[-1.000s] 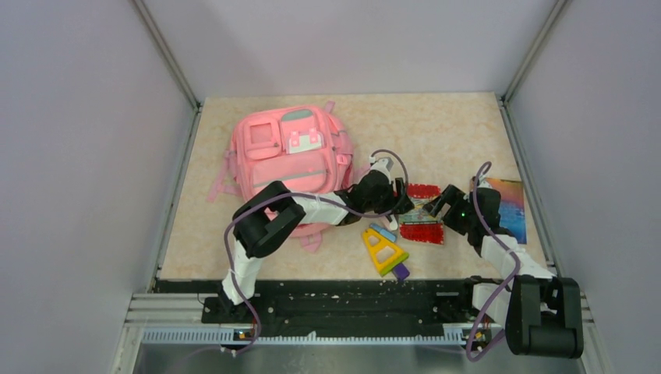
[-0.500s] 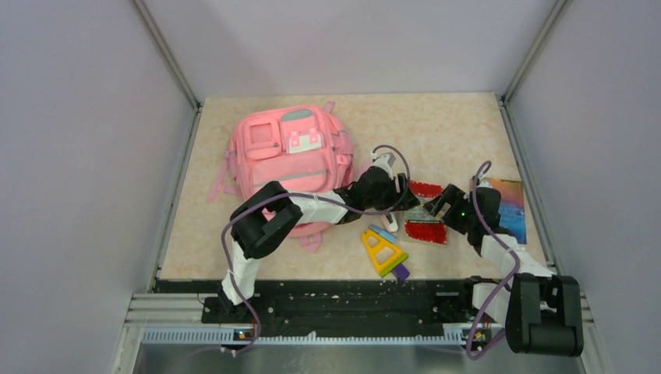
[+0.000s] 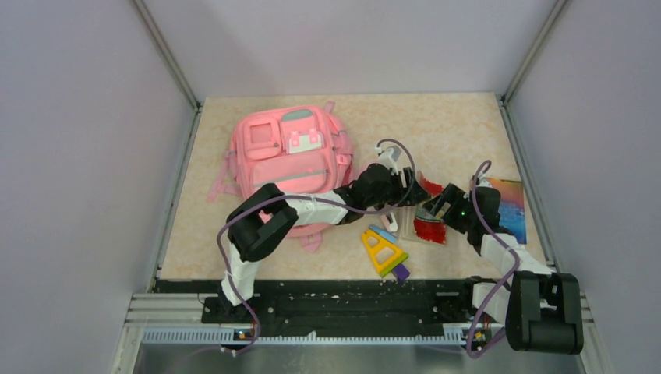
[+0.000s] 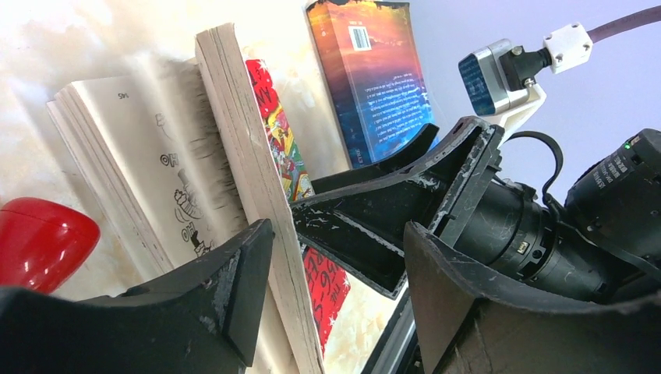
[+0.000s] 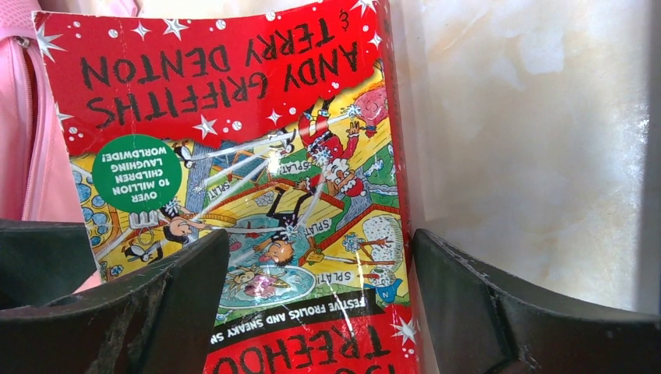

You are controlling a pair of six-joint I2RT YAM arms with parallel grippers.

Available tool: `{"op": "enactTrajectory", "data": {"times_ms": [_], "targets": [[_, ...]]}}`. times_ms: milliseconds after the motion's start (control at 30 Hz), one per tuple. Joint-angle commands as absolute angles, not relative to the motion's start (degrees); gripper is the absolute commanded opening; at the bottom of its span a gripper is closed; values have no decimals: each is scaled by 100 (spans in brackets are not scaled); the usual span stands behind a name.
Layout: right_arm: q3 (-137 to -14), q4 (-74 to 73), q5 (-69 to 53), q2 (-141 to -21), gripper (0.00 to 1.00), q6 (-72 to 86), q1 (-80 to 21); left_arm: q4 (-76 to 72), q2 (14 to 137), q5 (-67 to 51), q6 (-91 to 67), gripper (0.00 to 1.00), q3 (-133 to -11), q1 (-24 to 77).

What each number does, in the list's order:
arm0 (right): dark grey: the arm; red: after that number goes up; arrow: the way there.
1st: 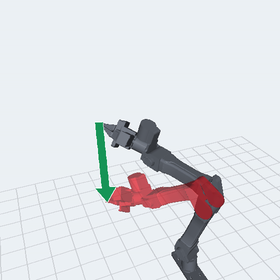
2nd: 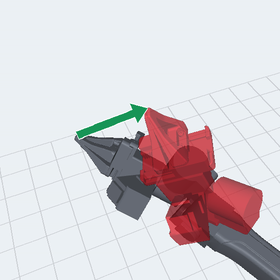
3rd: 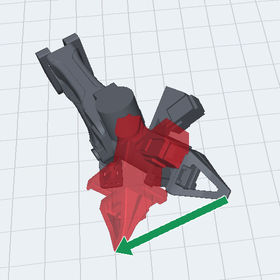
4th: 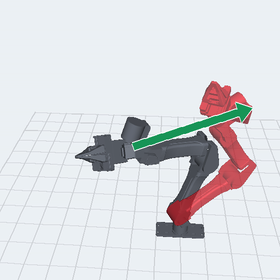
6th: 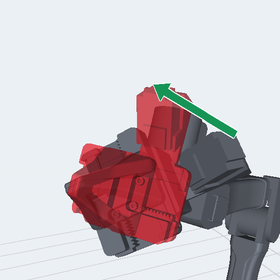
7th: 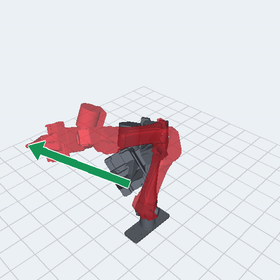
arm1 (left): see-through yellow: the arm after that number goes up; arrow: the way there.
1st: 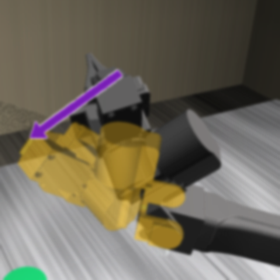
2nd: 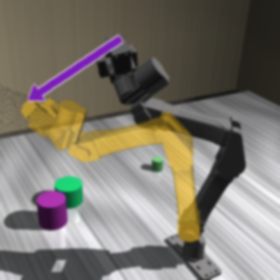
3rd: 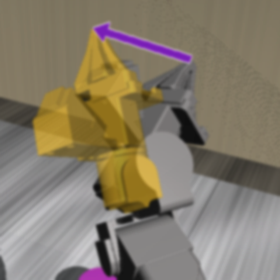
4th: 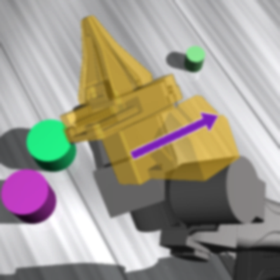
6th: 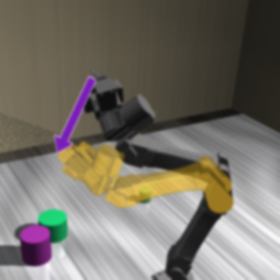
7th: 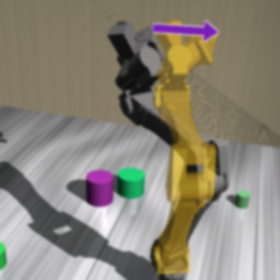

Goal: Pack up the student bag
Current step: Pick up the book from the center of the board.

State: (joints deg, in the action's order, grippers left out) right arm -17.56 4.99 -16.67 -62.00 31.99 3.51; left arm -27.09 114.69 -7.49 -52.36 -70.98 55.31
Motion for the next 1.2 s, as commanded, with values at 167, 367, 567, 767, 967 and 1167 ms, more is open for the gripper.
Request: {"op": "enactTrajectory", "data": {"times_ms": [167,367,567,767,967,1167], "targets": [[-1749,373,-1780,-6328,86,3164,316,-2816,11663,-913,-5312,65,-7361,5634],[-1745,369,-1776,-6343,85,3162,316,-2445,11668,-639,-5168,65,-7243,5629],[-1752,369,-1783,-6343,85,3163,316,-2385,11771,-570,-5127,65,-7242,5625],[-1745,369,-1784,-6341,85,3164,316,-2503,11846,-536,-5125,38,-7219,5615],[-1751,354,-1846,-6298,85,3178,316,-3055,11658,-866,-5278,0,-7097,5582],[-1929,169,-1869,-5784,86,3338,316,-3331,10936,-883,-5251,0,-7056,5563]]}}
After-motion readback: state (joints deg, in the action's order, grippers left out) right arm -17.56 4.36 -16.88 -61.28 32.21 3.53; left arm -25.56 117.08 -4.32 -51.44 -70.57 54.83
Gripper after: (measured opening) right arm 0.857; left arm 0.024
